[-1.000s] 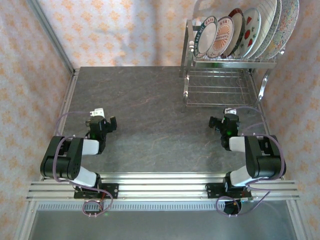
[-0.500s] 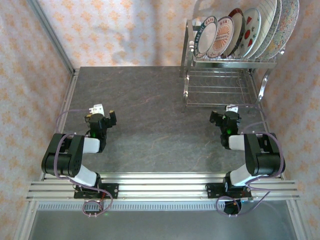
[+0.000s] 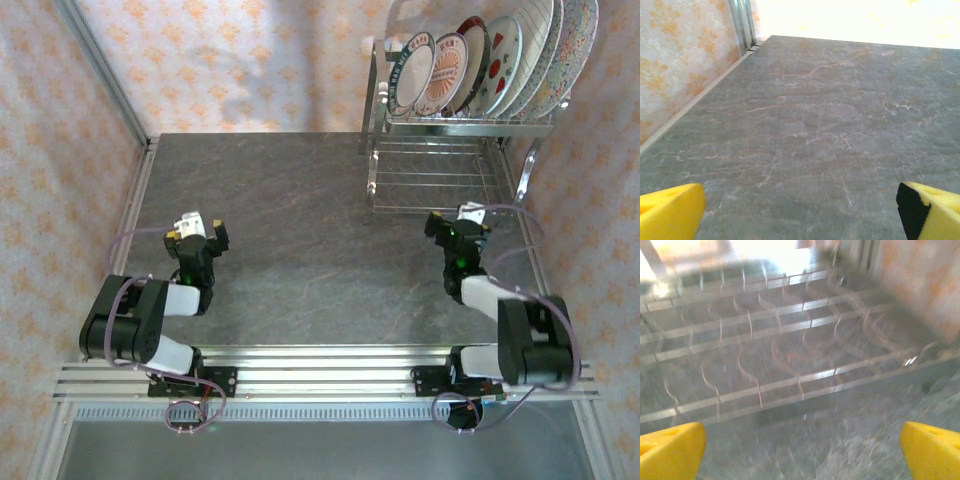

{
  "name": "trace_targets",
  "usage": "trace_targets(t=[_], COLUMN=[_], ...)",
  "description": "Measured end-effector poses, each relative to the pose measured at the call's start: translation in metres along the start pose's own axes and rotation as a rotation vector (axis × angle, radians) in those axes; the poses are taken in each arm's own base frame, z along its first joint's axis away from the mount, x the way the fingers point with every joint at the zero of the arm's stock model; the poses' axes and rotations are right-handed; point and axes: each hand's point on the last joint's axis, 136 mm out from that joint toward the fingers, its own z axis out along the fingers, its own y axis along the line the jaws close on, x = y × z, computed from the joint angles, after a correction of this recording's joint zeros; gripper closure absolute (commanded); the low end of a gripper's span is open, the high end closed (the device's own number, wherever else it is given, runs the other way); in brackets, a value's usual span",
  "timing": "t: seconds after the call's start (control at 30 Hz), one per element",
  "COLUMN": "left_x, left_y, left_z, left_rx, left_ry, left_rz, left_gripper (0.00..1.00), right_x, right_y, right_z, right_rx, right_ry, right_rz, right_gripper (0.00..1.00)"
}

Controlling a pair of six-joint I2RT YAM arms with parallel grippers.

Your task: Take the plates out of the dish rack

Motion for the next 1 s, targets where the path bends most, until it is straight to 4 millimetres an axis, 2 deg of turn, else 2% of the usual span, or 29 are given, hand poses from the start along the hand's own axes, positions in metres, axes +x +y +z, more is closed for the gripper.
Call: trace_targets(t=[0.07, 0.2, 0.3, 0.37, 0.43, 0.47, 0.53, 0.57, 0.67, 0.77, 0.83, 0.93, 1.0], left_x=[-0.017, -0.077, -0.132, -0.176, -0.219, -0.245, -0.282, -0.291, -0.291, -0.286, -0.274, -0.261, -0.26], left_y=[0.001, 0.017, 0.011, 0.001, -0.011, -0.014, -0.016, -0.017, -0.028, -0.062, -0.091, -0.122, -0.138], left_z=[-0.012, -0.035, -0.051, -0.063, -0.071, -0.078, -0.093, -0.097, -0.096, -0.087, -0.083, -0.091, -0.103], left_rx=[-0.014, -0.074, -0.066, -0.05, -0.006, 0.023, 0.092, 0.133, 0.213, 0.302, 0.364, 0.454, 0.517], left_ry=[-0.046, -0.183, -0.268, -0.29, -0.246, -0.236, -0.247, -0.239, -0.15, -0.026, 0.067, 0.164, 0.192], left_rz=[-0.014, -0.117, -0.181, -0.25, -0.318, -0.366, -0.475, -0.523, -0.596, -0.596, -0.562, -0.516, -0.497], left_gripper=[0.01, 0.01, 0.01, 0.01, 0.01, 0.01, 0.01, 0.01, 0.01, 0.01, 0.01, 0.01, 0.01], right_x=[-0.036, -0.101, -0.175, -0.24, -0.287, -0.303, -0.317, -0.32, -0.324, -0.326, -0.326, -0.316, -0.311], right_y=[-0.006, -0.029, -0.042, -0.048, -0.056, -0.059, -0.064, -0.067, -0.072, -0.079, -0.087, -0.095, -0.098], right_z=[-0.021, -0.063, -0.1, -0.133, -0.164, -0.175, -0.189, -0.193, -0.187, -0.159, -0.135, -0.098, -0.084], right_rx=[0.03, 0.129, 0.197, 0.219, 0.222, 0.217, 0.218, 0.23, 0.27, 0.312, 0.329, 0.324, 0.297], right_ry=[-0.102, -0.238, -0.301, -0.352, -0.384, -0.39, -0.377, -0.364, -0.305, -0.228, -0.174, -0.087, -0.049], right_rz=[0.035, 0.101, 0.201, 0.329, 0.434, 0.464, 0.49, 0.495, 0.484, 0.465, 0.457, 0.44, 0.432], right_gripper=[0.01, 0.01, 0.01, 0.01, 0.01, 0.01, 0.01, 0.01, 0.01, 0.02, 0.04, 0.07, 0.08])
